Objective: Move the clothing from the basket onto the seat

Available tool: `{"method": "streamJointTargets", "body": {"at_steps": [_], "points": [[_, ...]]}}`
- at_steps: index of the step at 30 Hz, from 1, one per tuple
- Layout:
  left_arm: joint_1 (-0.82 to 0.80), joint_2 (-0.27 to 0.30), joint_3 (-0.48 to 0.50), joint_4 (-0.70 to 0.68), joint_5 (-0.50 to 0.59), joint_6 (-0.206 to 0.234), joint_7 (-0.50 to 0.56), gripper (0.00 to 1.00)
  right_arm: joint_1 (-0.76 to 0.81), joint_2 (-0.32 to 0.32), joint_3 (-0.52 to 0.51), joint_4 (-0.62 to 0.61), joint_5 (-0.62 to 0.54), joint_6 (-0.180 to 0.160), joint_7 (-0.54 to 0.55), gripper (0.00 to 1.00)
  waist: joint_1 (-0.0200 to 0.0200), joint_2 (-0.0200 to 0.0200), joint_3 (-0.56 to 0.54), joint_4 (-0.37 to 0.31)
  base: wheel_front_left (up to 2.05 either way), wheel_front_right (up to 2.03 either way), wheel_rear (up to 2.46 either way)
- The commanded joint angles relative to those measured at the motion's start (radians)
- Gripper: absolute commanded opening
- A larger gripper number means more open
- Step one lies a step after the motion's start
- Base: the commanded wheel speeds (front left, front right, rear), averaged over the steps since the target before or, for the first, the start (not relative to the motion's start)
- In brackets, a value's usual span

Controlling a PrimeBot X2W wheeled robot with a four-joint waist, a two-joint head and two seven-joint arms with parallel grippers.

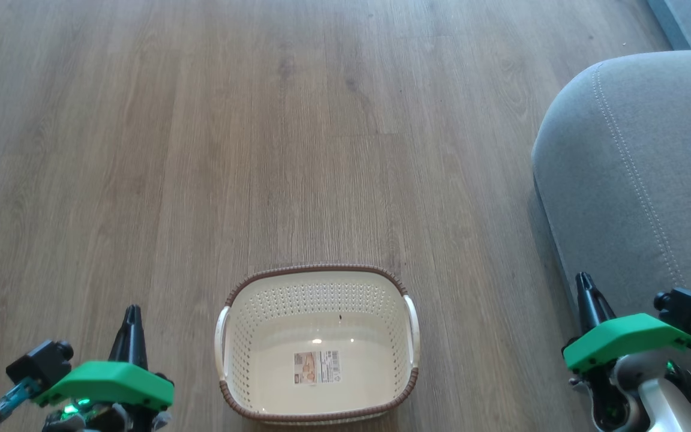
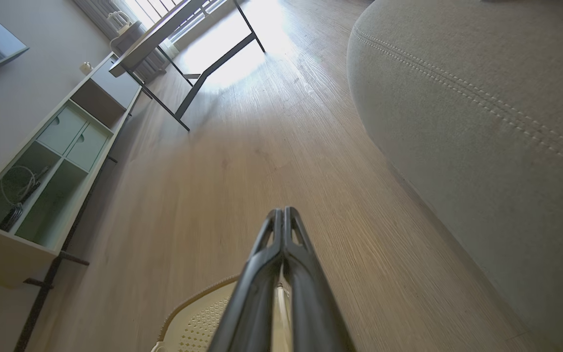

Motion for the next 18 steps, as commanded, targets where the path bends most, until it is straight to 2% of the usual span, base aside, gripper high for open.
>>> {"method": "streamJointTargets", "body": {"at_steps": [1,18], "points": [[-0.055,0.005,0.021,-0.037,-0.027,-0.01,0.006,0.0,-0.03,0.001,-0.007,-0.039,0.026,0.002,0.008,0.0,0.0,0.0,0.0,0.001,0.0,0.0,0.0],[-0.069,0.006,0.031,-0.046,-0.221,-0.019,0.055,0.0,-0.025,0.016,-0.044,-0.057,0.198,0.003,0.058,0.0,0.0,0.0,-0.006,0.007,0.0,0.0,0.0]]}}
